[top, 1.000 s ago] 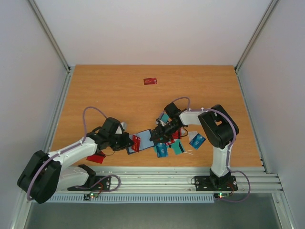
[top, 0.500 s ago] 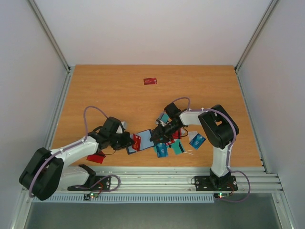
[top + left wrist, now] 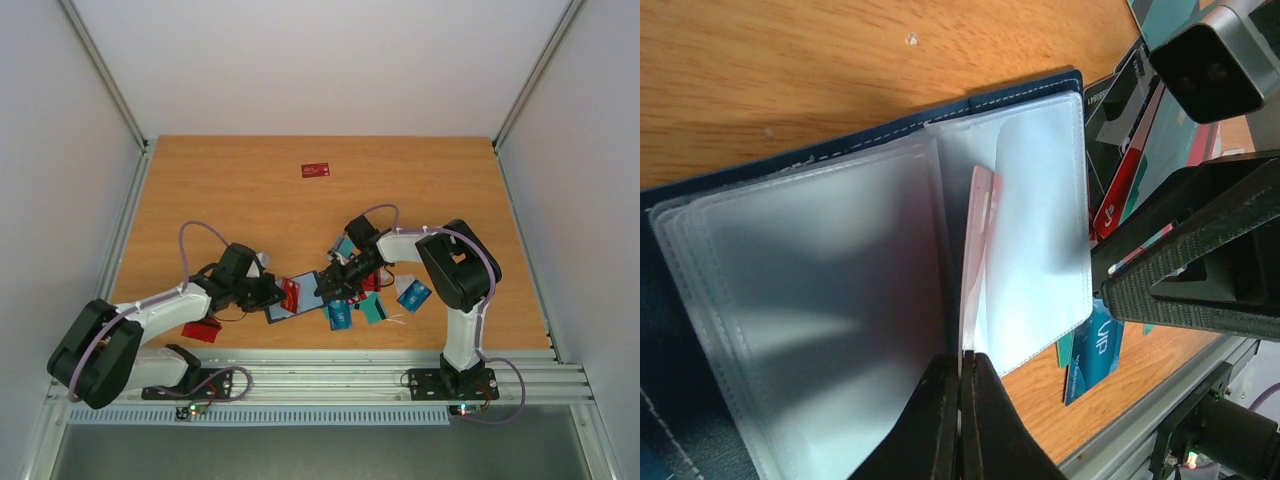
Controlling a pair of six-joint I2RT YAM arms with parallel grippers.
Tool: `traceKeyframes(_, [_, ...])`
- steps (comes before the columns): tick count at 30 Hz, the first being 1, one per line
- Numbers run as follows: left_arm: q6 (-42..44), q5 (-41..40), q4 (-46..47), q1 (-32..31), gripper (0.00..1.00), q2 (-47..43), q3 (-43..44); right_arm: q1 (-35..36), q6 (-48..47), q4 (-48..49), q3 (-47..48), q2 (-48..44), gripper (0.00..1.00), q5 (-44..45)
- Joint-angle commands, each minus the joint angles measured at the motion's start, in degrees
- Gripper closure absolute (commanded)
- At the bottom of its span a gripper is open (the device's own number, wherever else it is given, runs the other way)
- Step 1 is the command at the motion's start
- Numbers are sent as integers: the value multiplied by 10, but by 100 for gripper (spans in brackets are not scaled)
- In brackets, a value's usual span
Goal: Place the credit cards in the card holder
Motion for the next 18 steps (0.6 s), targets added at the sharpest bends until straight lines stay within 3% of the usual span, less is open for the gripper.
traceKeyframes(1, [-16,-14,28,-4,100,11,-1,7,8,-7,-2,-11,69,2])
traceKeyframes(18, [-46,-32,54,-20,100,9,-23,39,39,17,-17,-16,71,-3])
